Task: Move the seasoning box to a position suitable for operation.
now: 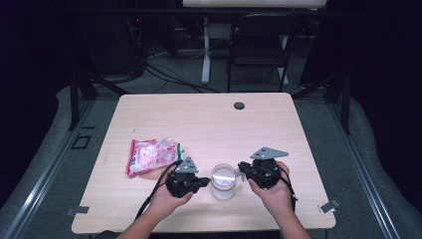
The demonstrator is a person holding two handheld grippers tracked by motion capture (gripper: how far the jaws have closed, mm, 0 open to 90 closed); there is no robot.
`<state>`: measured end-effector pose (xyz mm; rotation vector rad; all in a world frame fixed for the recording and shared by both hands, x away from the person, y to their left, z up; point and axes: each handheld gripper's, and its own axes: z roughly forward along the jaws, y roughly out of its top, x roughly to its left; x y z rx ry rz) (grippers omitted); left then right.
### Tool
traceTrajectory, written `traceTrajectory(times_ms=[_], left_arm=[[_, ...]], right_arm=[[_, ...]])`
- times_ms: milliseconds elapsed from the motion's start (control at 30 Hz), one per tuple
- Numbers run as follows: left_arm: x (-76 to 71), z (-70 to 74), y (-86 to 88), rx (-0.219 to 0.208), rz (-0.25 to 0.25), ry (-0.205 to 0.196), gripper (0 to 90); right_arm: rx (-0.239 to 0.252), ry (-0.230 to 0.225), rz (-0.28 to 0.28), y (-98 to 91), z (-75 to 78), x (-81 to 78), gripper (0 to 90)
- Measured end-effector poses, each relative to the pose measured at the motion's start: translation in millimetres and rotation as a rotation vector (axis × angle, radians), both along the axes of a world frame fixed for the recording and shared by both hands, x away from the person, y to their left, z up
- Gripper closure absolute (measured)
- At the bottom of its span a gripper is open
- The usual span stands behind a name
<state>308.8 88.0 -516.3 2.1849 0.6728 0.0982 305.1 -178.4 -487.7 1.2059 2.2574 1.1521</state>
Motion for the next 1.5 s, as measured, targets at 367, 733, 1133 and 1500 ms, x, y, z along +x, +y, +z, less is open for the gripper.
traceTrajectory(times_ms=[367, 733, 1133, 1500], left_arm=[[-0.5, 3.4, 1.5, -0.021, -0.002, -0.003, 90.0], [-1.5, 7.6, 3.2, -0.056, 0.007, -0.006, 90.0], [-3.5, 10.8, 0.4, -0.061, -0.011, -0.016, 90.0], [-3.3, 12.0, -3.3, -0.066, -0.024, -0.019, 90.0]], right_arm=[[0.008, -0.002, 0.003, 0.8, -1.0, -0.1, 85.1], [0.013, -0.002, 0.000, 0.1, -1.8, 0.4, 85.3], [0.014, 0.003, -0.002, -1.6, -2.2, -0.2, 86.4], [0.015, -0.002, -0.006, -2.9, -2.8, -2.6, 85.7]])
